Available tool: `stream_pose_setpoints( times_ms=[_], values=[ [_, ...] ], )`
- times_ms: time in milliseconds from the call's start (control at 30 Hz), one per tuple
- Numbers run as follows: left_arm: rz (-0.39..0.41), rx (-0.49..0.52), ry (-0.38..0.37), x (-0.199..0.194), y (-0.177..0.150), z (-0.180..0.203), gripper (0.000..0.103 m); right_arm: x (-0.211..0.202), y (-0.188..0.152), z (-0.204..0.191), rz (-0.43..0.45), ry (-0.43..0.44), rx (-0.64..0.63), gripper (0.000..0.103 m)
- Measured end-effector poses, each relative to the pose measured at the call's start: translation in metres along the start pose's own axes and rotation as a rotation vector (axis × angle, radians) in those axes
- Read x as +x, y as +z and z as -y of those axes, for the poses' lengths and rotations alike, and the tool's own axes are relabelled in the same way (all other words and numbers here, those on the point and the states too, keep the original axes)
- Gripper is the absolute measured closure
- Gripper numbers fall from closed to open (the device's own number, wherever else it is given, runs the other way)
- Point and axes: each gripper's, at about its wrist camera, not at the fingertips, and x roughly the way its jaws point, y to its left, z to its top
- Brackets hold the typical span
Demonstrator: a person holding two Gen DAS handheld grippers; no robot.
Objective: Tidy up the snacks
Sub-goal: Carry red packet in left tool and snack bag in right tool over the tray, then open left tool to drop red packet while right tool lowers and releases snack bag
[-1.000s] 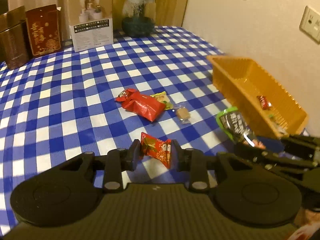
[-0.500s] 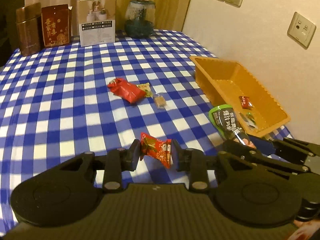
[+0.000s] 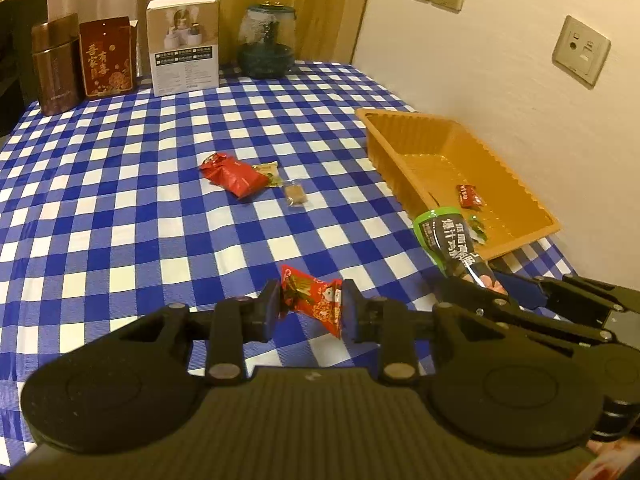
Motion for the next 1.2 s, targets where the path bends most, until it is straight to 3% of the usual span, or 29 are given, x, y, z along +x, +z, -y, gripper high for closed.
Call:
stream_pose_setpoints(
  times_ms=[600,1200],
  values=[
    [0.038,0.068,-0.092,0.001,0.023,0.055,0.074,-0.028,0.021,0.042,0.06,-0.076,0.049,0.073],
    [0.052,0.153,-0.186,0.047,0.068,0.115,0.074,-0.003,0.054,0.13,0.066,-0.162,0.094,0.073]
  ],
)
